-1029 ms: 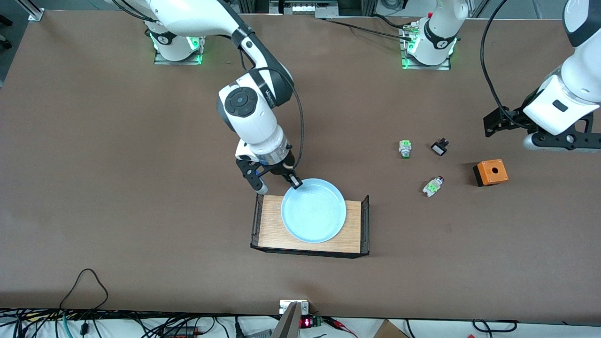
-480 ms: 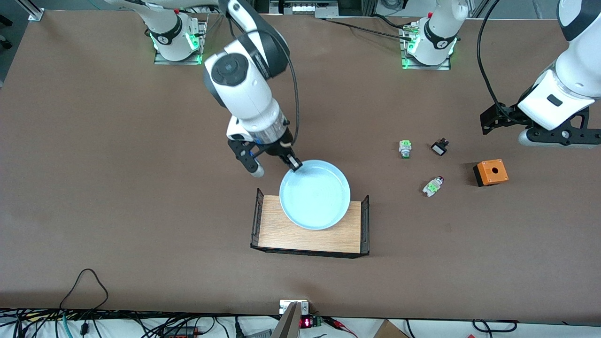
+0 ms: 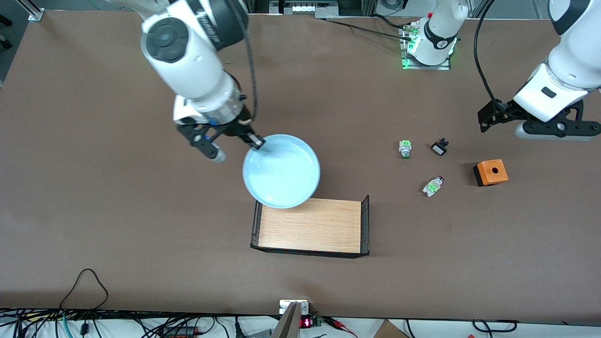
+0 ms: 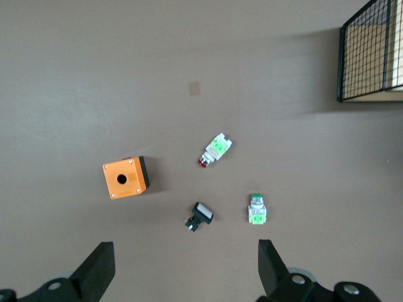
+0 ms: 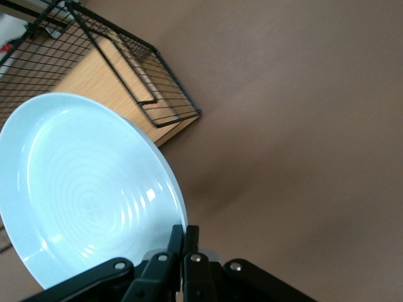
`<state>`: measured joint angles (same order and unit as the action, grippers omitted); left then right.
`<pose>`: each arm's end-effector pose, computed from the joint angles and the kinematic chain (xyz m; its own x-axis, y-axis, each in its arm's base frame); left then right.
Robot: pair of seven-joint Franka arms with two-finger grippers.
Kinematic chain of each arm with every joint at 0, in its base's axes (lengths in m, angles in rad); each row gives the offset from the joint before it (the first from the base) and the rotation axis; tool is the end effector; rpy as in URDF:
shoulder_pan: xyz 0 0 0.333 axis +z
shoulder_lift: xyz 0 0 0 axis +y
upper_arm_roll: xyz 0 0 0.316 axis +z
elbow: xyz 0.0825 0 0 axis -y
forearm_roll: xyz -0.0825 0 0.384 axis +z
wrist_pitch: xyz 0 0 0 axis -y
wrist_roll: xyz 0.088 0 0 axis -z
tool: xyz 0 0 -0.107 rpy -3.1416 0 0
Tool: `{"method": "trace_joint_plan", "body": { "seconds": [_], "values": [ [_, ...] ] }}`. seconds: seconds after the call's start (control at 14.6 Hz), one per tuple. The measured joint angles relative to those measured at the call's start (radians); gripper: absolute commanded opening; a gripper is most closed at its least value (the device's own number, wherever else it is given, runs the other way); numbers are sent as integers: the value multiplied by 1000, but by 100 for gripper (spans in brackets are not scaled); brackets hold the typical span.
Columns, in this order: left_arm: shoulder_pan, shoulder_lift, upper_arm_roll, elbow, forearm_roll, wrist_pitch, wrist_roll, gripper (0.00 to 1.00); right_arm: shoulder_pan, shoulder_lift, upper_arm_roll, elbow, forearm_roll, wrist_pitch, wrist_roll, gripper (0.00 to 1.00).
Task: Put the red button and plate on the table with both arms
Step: 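Carry the plate off the wooden tray with the right gripper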
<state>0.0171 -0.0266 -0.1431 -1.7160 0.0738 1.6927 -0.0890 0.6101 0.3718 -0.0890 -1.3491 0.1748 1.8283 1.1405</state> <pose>0.5500 -0.0635 0.5810 0.9989 -0.0462 0.0095 -0.0453 -0.9960 -0.0764 0.5797 0.3610 0.5262 0.7991 -0.5955 -0.0831 -0.6006 -0.7844 -0.1548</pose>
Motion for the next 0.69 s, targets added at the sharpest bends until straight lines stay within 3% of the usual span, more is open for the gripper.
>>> {"method": "trace_joint_plan", "body": {
  "seconds": [0.27,0.69],
  "values": [
    [1,-19,42,-12,-60,-16,7,100,-106,-36,-4,-16,11,-93,-220,0],
    [-1,-3,44,15,-61,-17,11,100,-250,-52,-6,-123,30,-117,-500,0]
  ]
}}
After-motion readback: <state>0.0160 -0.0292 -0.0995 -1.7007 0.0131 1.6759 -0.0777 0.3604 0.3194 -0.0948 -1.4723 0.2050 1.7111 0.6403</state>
